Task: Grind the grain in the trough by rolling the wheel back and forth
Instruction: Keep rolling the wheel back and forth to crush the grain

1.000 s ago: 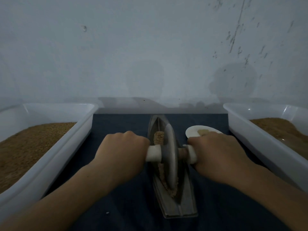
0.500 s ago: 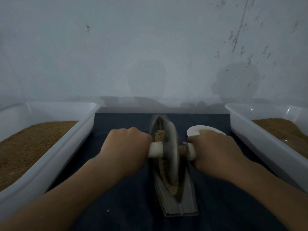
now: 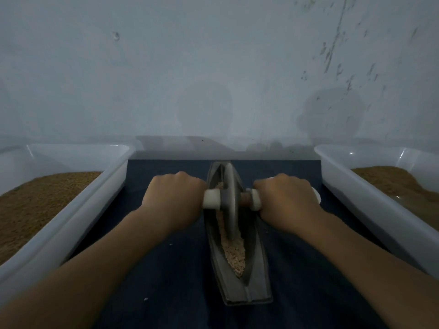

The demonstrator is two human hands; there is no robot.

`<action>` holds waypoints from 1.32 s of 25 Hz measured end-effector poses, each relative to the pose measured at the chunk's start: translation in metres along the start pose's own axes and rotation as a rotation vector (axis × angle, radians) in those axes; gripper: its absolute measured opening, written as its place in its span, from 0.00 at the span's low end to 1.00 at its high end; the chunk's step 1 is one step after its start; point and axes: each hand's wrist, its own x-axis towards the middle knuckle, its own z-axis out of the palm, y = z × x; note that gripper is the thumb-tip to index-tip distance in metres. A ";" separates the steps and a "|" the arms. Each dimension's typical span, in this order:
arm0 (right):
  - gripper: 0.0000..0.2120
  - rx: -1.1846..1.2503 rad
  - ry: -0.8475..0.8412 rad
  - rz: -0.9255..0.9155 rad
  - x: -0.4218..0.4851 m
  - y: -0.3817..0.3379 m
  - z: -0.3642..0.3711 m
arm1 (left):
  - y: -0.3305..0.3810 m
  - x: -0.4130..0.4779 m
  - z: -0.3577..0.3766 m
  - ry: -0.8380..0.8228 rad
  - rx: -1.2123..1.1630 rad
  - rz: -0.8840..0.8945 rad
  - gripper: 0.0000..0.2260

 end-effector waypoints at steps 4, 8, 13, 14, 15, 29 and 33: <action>0.25 -0.055 0.166 -0.093 -0.043 0.005 -0.005 | -0.002 -0.031 -0.009 0.179 0.059 0.103 0.22; 0.16 0.010 0.051 0.030 0.005 -0.002 0.001 | 0.001 0.011 0.009 0.034 0.026 -0.053 0.04; 0.10 0.034 -0.028 0.064 0.022 -0.006 -0.006 | -0.002 0.027 0.001 -0.072 -0.037 -0.074 0.07; 0.12 0.027 -0.024 0.036 0.006 -0.004 -0.006 | -0.001 0.010 0.001 -0.041 -0.031 -0.051 0.06; 0.15 0.000 0.020 -0.008 -0.011 -0.002 -0.005 | 0.002 -0.009 0.001 0.032 -0.016 -0.018 0.06; 0.14 -0.020 0.032 0.013 0.005 -0.002 -0.001 | -0.003 0.006 0.004 -0.022 -0.054 -0.036 0.05; 0.21 -0.136 0.261 -0.086 -0.046 0.004 -0.009 | -0.003 -0.039 -0.011 0.260 -0.001 0.130 0.22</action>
